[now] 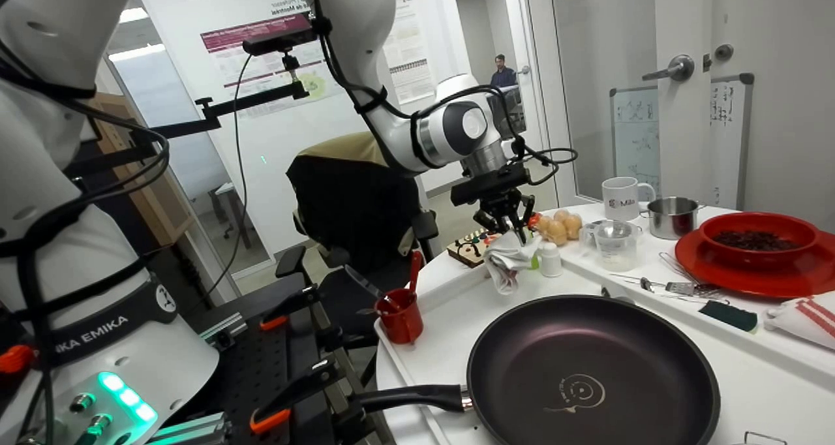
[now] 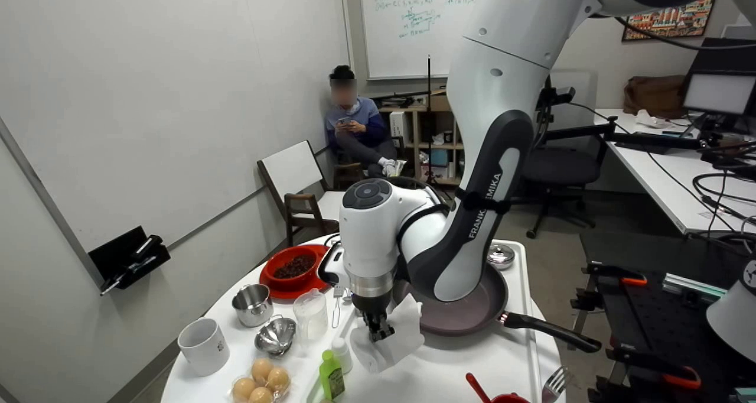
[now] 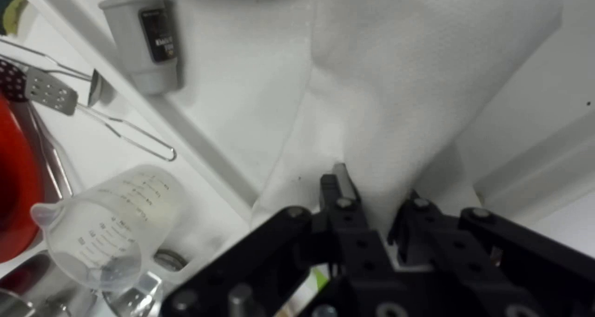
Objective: Use the towel to wipe the pan
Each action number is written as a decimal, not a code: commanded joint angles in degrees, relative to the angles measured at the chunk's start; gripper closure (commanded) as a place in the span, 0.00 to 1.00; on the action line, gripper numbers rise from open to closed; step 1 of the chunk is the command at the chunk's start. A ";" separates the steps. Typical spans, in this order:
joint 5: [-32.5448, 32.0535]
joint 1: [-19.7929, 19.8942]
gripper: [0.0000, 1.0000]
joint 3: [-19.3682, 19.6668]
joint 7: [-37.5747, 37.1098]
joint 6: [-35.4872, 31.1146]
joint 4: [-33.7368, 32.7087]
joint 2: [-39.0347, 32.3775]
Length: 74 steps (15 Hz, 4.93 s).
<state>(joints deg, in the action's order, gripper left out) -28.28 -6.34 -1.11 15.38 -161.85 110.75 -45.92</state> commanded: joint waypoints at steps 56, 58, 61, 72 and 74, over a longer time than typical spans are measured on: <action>16.17 -11.71 0.92 24.03 -21.38 -13.71 5.27 -8.84; 15.67 -11.71 0.92 23.46 -19.44 -15.03 7.59 -8.32; 15.32 -12.21 0.92 22.70 -16.55 -17.21 10.47 -7.85; 15.17 -13.21 0.92 23.31 -9.67 -18.35 18.07 -5.39; 15.30 -13.37 0.92 24.47 -9.33 -18.07 18.96 -5.47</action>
<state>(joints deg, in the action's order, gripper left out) -11.92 -19.45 21.77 4.85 -179.73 126.62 -53.30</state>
